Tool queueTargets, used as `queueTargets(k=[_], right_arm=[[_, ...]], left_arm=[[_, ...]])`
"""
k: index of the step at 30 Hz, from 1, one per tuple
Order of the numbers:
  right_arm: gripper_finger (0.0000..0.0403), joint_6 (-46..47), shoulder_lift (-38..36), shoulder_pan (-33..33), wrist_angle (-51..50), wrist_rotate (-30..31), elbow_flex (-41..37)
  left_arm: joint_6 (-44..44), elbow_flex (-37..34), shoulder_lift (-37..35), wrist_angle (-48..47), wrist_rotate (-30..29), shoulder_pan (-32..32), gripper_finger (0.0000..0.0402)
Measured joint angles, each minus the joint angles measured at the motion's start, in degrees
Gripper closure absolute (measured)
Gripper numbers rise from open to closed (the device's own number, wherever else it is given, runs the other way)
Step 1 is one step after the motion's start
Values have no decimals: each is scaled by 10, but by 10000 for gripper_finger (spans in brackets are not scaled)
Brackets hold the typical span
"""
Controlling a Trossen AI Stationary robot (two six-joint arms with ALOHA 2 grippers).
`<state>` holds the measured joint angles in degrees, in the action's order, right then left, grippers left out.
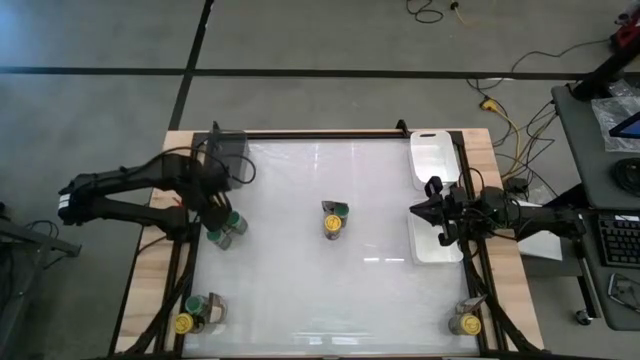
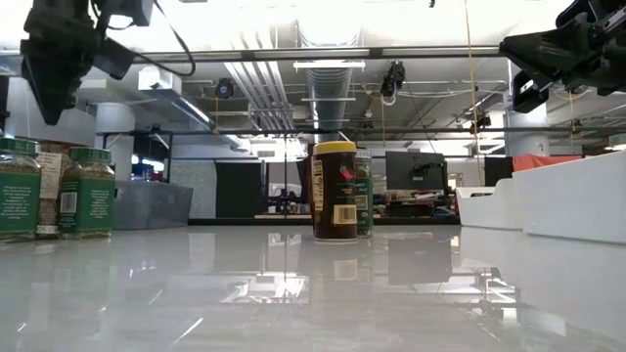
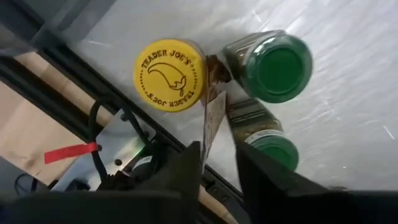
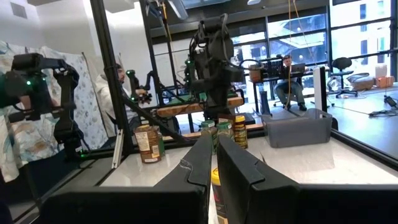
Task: Sort spices by type
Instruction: Put the orange seasoning bag into the black bin
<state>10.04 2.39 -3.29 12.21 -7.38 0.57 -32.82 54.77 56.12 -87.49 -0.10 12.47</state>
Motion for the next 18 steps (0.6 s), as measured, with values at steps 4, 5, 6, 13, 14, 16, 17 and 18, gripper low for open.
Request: queueTargets(k=[4, 5, 6, 13, 14, 16, 17, 18], right_arm=[[385, 0, 0, 0, 0, 0, 0], [385, 0, 0, 0, 0, 0, 0], [385, 0, 0, 0, 0, 0, 0], [385, 0, 0, 0, 0, 0, 0], [385, 0, 0, 0, 0, 0, 0], [385, 0, 0, 0, 0, 0, 0], [385, 0, 0, 0, 0, 0, 0], [385, 0, 0, 0, 0, 0, 0]], left_arm=[[-11, -24, 0, 0, -1, 4, 234], [-15, -30, 0, 0, -6, 7, 219], [-19, -35, 1, 1, -11, 11, 205], [-13, -63, 3, 40, -5, 24, 170], [-14, -67, 5, 40, -5, 24, 170], [-18, -74, 8, 41, -4, 24, 170], [-19, -80, 9, 44, -4, 24, 170], [-20, -85, 10, 47, -4, 24, 170]])
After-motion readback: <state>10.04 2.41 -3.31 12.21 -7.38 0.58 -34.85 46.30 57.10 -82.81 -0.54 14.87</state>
